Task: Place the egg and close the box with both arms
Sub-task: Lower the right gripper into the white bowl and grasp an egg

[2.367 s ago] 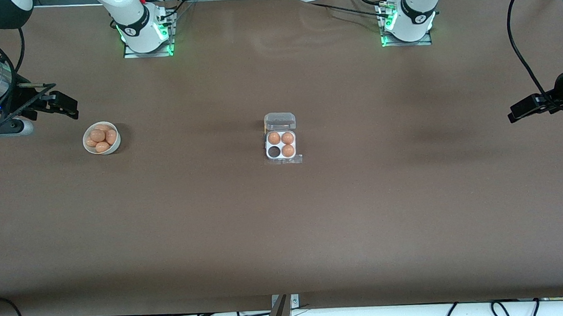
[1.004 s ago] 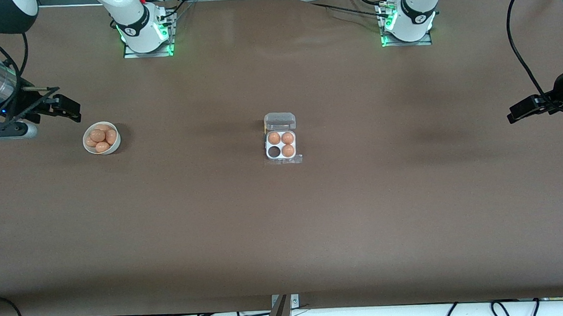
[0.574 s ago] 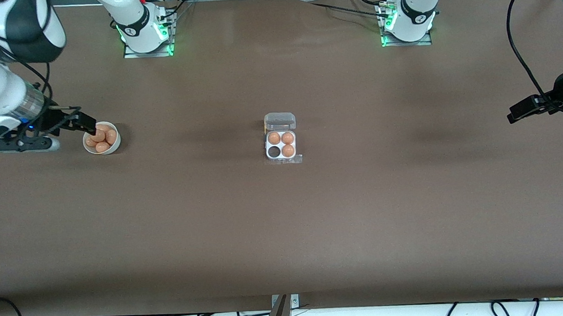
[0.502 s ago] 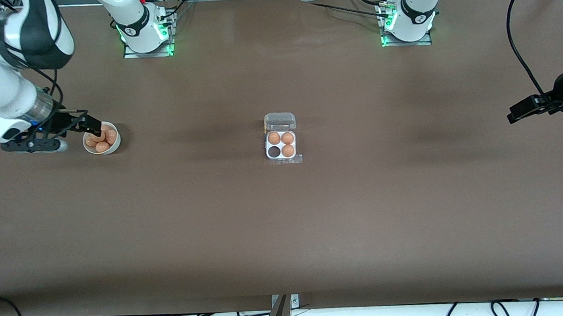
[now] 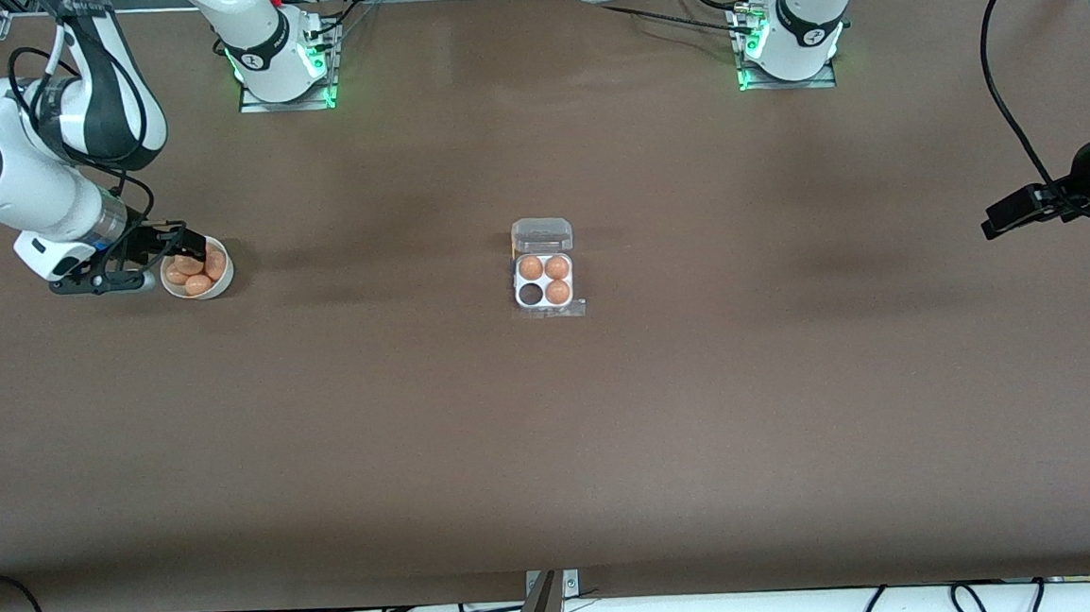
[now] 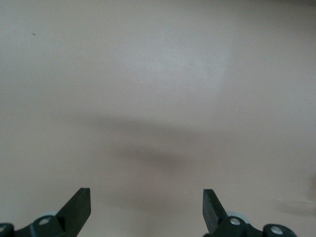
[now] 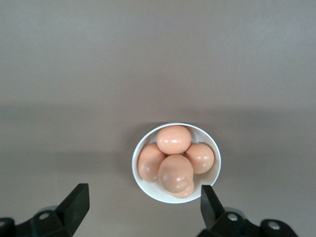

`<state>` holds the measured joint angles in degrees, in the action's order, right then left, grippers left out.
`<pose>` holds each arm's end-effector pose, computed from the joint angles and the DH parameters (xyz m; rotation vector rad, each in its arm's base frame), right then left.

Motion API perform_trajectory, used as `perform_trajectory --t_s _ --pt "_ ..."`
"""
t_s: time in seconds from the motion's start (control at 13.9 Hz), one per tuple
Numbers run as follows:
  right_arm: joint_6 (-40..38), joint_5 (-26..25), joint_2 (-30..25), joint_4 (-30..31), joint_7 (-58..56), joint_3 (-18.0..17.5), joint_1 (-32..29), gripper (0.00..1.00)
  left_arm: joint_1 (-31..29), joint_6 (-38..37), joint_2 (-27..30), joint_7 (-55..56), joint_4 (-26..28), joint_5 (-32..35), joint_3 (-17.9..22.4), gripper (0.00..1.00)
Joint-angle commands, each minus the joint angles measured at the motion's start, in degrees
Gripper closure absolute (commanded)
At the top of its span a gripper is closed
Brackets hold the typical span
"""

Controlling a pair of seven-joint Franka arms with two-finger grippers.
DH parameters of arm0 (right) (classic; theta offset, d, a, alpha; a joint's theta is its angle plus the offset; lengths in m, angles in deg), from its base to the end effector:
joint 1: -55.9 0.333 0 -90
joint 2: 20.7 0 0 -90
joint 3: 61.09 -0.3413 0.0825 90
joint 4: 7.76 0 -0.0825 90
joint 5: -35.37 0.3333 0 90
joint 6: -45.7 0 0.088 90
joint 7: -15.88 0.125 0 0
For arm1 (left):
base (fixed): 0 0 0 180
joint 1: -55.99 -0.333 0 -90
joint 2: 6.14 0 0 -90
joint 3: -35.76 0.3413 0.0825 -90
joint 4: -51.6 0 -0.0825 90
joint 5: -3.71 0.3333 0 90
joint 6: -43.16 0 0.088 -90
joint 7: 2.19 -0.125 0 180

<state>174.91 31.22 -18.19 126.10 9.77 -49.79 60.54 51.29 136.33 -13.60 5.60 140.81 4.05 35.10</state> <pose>0.4554 -0.0559 0.3515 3.0869 0.0607 -0.2016 0.5455 0.0397 0.5738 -3.1171 -0.3222 0.0955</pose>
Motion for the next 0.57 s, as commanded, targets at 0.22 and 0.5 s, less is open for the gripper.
perform_trajectory --t_s 0.22,0.5 --pt "5.17 -2.71 7.93 0.17 -0.14 0.82 -0.59 0.00 -0.13 -0.80 -0.98 -0.85 -1.67 1.94 -0.39 0.00" --pt "4.65 -3.40 8.39 0.26 -0.22 1.09 -0.33 0.00 -0.13 -0.80 -0.98 -0.76 -1.59 1.94 -0.39 0.00"
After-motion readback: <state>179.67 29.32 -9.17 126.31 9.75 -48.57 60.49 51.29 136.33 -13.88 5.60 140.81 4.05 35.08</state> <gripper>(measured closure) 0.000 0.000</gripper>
